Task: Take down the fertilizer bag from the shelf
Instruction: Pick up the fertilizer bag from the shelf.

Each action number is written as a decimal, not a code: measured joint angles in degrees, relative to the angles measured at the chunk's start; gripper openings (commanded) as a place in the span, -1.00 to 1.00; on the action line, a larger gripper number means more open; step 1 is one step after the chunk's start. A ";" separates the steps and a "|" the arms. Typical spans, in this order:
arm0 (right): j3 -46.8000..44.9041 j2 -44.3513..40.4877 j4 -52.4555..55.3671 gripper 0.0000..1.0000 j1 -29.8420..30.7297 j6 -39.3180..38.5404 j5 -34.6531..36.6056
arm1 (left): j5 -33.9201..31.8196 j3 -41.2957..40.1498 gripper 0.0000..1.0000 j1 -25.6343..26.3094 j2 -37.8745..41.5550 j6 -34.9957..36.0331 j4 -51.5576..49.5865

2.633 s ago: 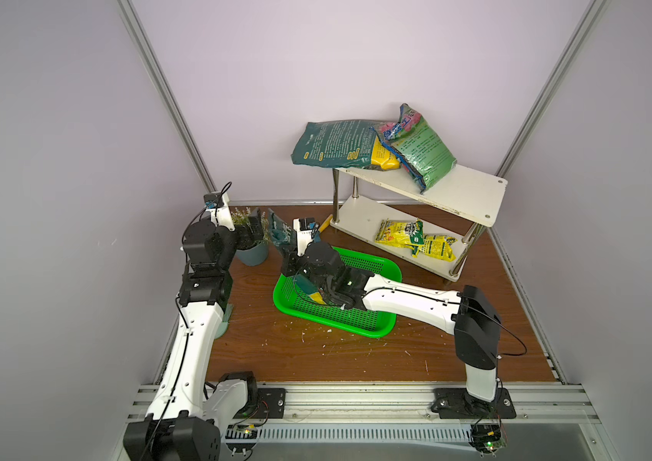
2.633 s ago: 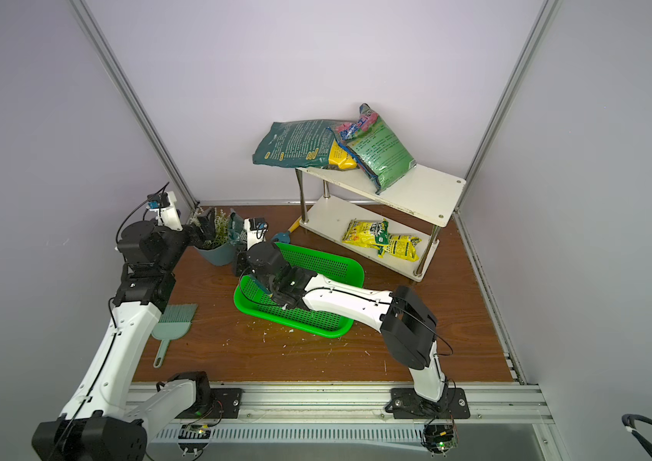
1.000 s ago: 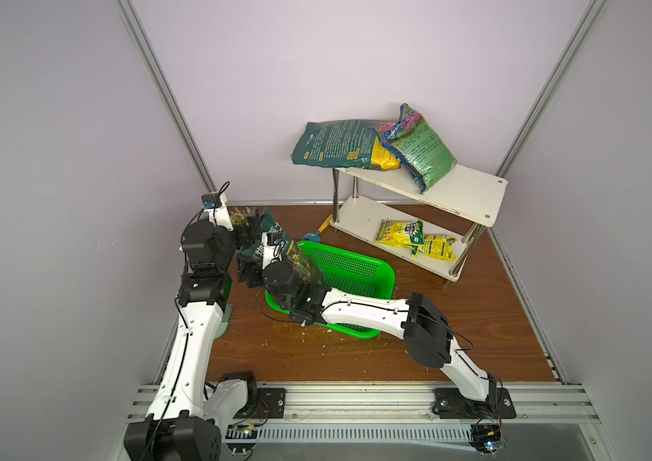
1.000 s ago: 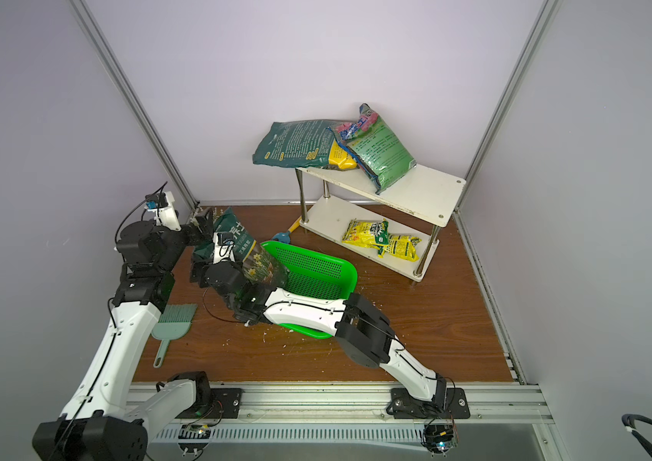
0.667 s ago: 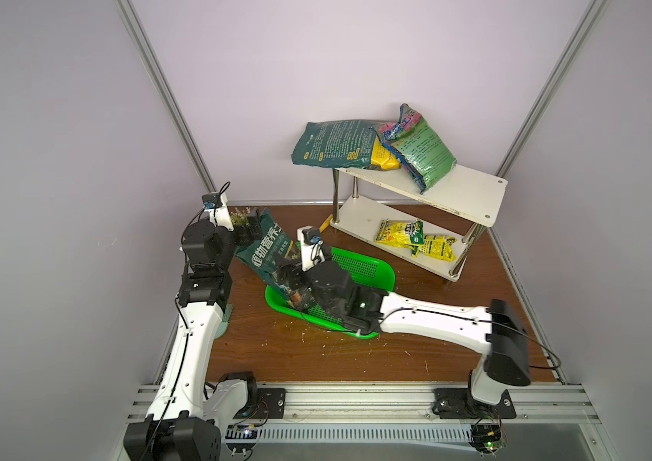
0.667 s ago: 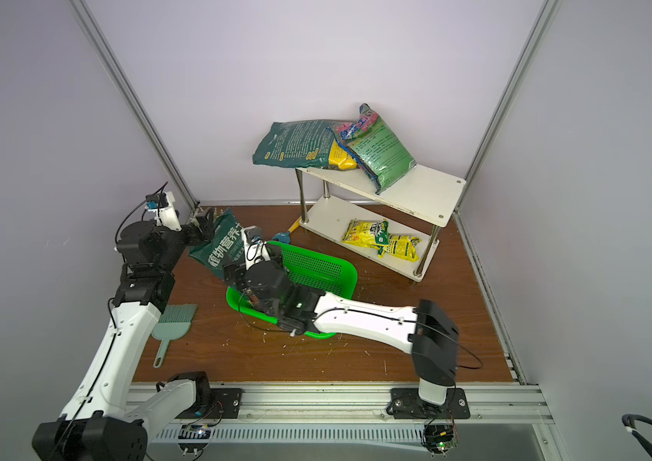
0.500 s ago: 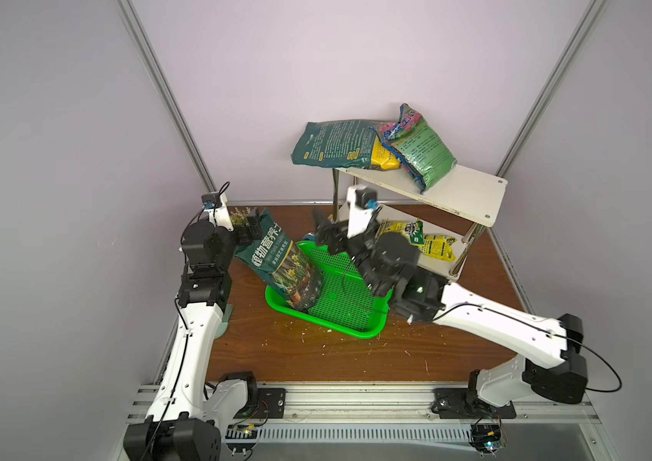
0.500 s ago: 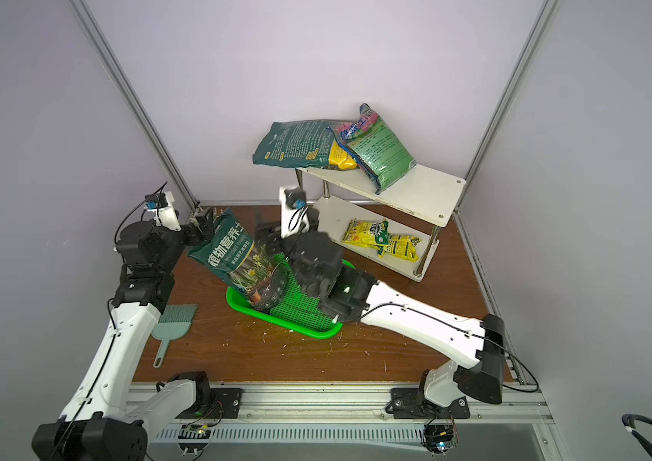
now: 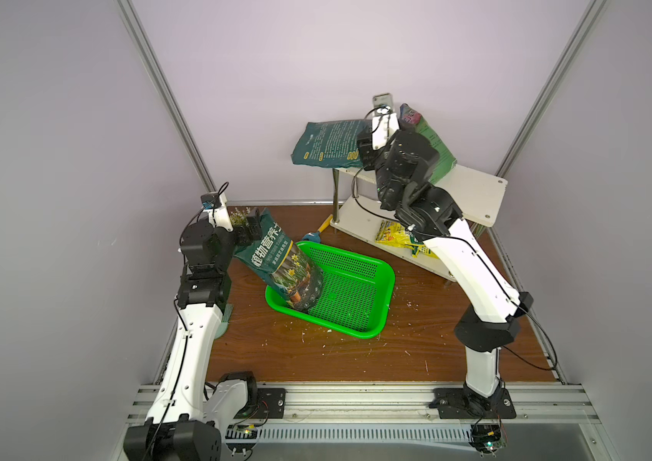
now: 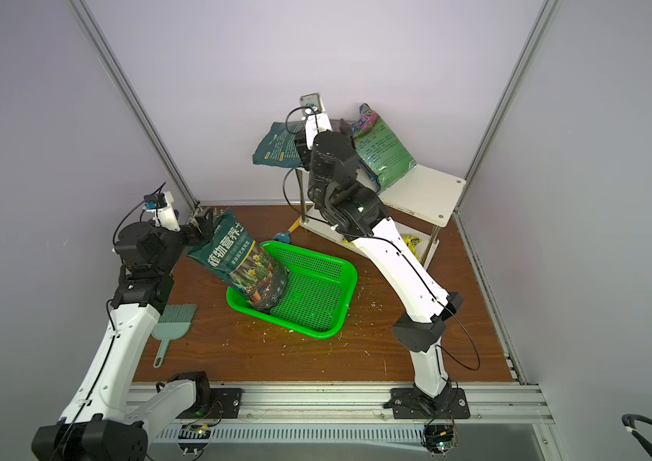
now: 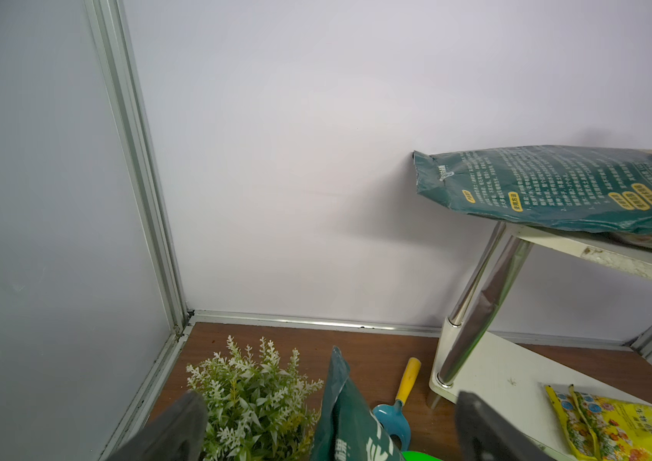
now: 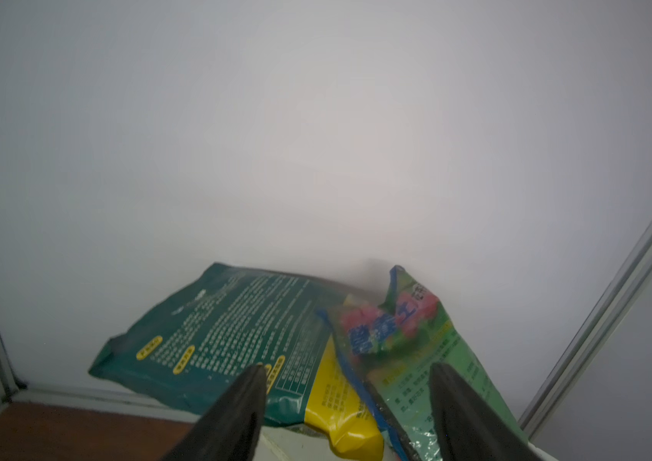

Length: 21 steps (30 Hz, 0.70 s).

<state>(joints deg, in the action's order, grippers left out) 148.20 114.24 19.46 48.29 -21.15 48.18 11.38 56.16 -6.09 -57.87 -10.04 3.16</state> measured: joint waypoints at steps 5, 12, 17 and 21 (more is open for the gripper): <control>0.81 5.77 5.22 0.37 -1.90 -2.25 -0.92 | 0.24 0.00 0.99 -0.02 0.00 -0.28 0.00; 1.27 8.04 6.97 0.49 -6.82 -3.04 -0.92 | 0.61 0.00 1.00 -0.07 -0.04 -0.61 0.02; 1.66 8.04 6.29 0.52 -9.46 -2.89 -0.63 | 1.27 0.04 1.00 -0.48 -0.26 -0.87 0.02; 1.66 8.04 5.95 0.53 -10.21 -2.89 -0.52 | 1.51 0.04 0.99 -0.87 -0.48 -1.07 0.02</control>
<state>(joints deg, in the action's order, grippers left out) 149.86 122.28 25.41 38.09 -24.03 47.66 12.88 56.21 -6.96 -58.35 -11.11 3.18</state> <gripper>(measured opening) 0.764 0.998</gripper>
